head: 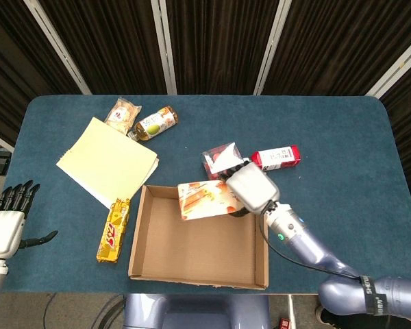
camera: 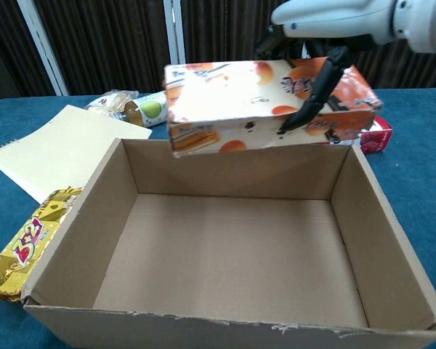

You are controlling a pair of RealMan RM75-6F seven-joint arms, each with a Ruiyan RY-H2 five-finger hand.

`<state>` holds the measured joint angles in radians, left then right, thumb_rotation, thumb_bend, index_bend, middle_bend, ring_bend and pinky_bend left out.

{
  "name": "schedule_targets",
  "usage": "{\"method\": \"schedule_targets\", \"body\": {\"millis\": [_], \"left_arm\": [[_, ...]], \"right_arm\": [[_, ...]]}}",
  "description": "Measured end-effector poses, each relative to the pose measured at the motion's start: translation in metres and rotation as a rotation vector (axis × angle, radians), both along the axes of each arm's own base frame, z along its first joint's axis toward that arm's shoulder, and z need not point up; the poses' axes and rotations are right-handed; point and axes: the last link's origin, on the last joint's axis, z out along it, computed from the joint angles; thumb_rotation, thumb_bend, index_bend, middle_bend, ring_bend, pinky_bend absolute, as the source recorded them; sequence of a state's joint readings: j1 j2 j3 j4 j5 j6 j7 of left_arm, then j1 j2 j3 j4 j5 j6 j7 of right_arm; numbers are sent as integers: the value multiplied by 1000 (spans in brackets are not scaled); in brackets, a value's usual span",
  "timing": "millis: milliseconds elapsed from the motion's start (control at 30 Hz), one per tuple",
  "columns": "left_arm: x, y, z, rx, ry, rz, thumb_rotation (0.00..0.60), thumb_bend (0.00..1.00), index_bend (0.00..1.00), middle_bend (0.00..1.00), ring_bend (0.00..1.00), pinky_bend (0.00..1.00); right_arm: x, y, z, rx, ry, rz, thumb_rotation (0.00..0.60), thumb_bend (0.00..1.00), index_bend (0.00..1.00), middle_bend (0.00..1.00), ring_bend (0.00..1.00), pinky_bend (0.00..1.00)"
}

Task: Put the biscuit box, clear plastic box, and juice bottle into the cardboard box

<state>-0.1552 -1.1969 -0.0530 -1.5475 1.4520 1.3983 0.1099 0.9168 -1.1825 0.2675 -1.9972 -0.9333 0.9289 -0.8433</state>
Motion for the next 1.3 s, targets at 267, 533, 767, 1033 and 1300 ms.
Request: {"method": "schedule_targets", "body": {"millis": [267,533,767,1033,1300], "left_arm": [[5,-4,2,1,-5,-22,400,0,0,0,0,0],[4,-6,6,3,-24,-25,403,0,0,0,0,0],[4,-8,9,7,-31,-34,401,0,0,0,0,0],[6,-11,11,14,-33,-44,403,0,0,0,0,0],[4,-10,9,22,-13,-37,402,0,0,0,0,0]], "right_arm": [[35,15,-54,83,-44,-22,600,148,314,305,428,592],[38,30,-79,122,30,-82,600,0,0,0,0,137],[39,31,-65,103,69,-118,600,0,0,0,0,78],[30,18,-45,105,71,-217,600,0,0,0,0,40],[21,-2,-35,101,71,-194,600,1,0,0,0,38]]}}
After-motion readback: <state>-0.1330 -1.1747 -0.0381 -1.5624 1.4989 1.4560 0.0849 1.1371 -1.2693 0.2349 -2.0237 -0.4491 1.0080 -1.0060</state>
